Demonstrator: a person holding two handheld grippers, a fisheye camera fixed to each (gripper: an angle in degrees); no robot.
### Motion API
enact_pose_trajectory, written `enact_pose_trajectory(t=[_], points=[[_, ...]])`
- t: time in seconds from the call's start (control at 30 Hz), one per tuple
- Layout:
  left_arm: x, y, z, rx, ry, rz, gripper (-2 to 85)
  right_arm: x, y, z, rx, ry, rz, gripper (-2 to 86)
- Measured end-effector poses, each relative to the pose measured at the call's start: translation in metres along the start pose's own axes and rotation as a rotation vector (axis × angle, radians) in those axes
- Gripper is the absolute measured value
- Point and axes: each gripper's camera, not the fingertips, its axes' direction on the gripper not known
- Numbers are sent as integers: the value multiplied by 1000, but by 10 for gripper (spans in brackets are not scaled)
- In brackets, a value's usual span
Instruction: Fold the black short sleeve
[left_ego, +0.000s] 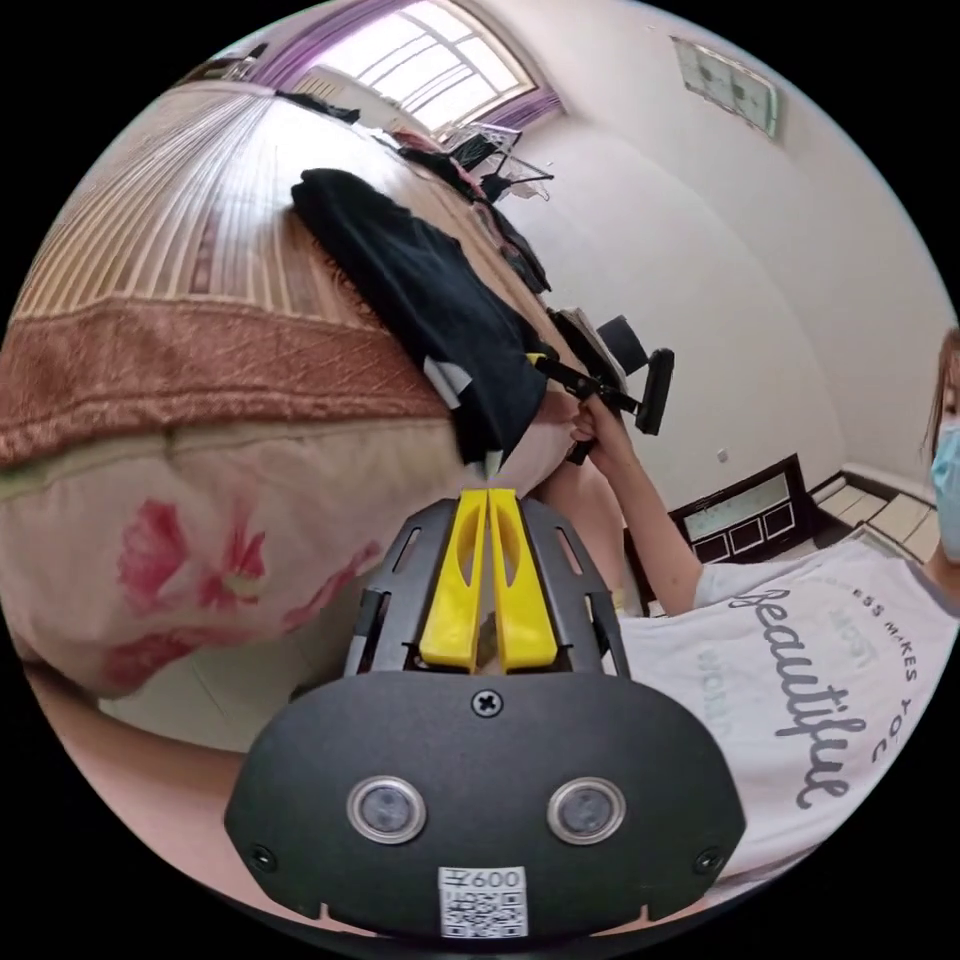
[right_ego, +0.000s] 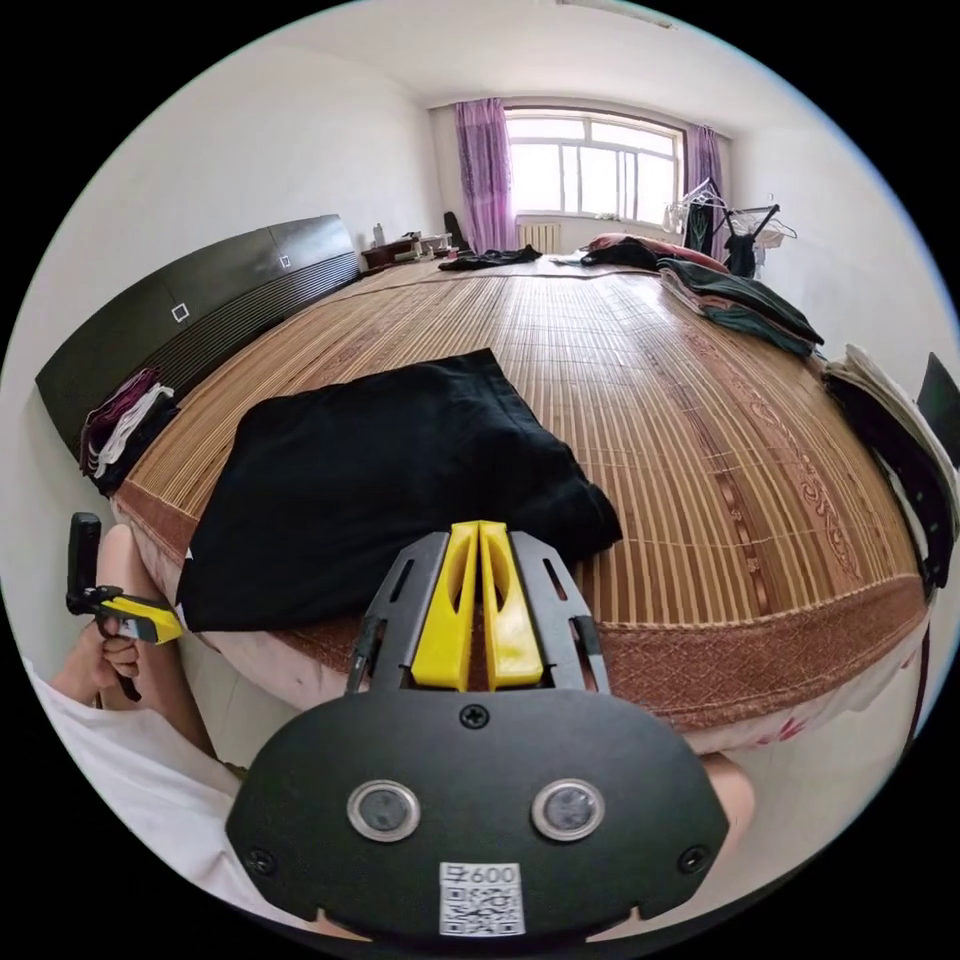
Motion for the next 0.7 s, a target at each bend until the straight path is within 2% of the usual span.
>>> enact_pose_trajectory(t=[0.17,0.23,0.33,0.43,0.53,0.7], points=[[-15,-5,-56,68,23,-91,43,-7,17,0,48,2,32,-9],[-24,-14,-61,81,38,-131,93,-7,24,1,55,-12,47,-9],[-34,-33,-61,114,117,-141,108,-5,35,3,61,-49,80,-9],[-41,-53,-60,113,128,-156,99,-5,50,6,67,-78,94,-8],[-46,-64,-72,142,140,-170,44,-13,69,10,84,-79,84,-8],[-52,-69,-107,173,147,-187,28,-52,113,4,138,-32,-53,-1]])
